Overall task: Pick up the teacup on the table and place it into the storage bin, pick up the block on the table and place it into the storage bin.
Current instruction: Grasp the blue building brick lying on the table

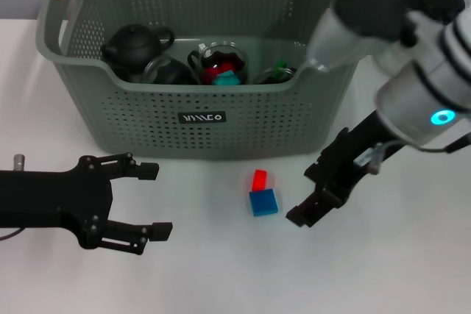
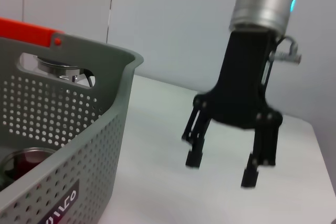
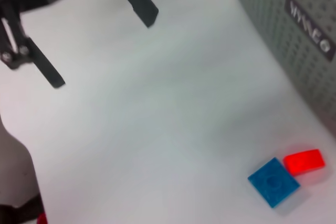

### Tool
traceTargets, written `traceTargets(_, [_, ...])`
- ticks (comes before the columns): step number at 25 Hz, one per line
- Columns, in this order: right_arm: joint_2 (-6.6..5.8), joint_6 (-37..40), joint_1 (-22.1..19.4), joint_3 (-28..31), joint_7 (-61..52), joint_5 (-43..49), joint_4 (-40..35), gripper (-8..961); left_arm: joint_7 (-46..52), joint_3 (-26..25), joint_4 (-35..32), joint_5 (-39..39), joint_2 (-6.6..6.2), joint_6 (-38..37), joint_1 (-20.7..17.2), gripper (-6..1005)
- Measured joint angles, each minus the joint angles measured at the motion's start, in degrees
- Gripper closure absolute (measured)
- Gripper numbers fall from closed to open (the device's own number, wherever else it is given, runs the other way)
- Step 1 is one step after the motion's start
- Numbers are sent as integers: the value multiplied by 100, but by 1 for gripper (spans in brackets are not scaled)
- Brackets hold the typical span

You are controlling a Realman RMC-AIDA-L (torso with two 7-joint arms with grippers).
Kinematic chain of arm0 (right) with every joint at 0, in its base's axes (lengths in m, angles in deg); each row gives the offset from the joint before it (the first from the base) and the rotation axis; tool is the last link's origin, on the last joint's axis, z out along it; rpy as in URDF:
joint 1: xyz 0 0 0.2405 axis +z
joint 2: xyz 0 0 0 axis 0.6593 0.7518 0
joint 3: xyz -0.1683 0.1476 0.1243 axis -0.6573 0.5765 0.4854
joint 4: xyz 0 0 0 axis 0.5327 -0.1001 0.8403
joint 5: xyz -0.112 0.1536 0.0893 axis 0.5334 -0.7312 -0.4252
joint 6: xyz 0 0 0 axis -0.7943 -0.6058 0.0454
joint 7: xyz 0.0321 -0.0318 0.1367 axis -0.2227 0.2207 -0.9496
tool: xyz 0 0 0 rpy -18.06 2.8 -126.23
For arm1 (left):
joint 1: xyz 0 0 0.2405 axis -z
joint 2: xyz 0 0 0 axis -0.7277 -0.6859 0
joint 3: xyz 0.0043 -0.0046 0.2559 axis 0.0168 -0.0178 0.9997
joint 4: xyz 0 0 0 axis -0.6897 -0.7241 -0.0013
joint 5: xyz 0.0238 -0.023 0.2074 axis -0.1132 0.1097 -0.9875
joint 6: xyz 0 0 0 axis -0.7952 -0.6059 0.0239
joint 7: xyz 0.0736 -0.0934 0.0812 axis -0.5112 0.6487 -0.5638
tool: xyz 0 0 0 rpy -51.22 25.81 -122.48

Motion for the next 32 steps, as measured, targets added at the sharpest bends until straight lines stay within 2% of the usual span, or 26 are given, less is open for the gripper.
traceTargets(8, [-1, -762, 316, -669, 294, 35, 1079, 128, -46, -23, 5, -9, 0, 9, -8, 37])
traceTargets(19, [27, -1771, 590, -833, 676, 185, 2142, 128, -46, -26, 44, -8, 40, 49, -30, 37])
traceTargets(32, [55, -2627, 674, -1277, 814, -49, 2692, 128, -46, -26, 54, -5, 44, 56, -37, 37])
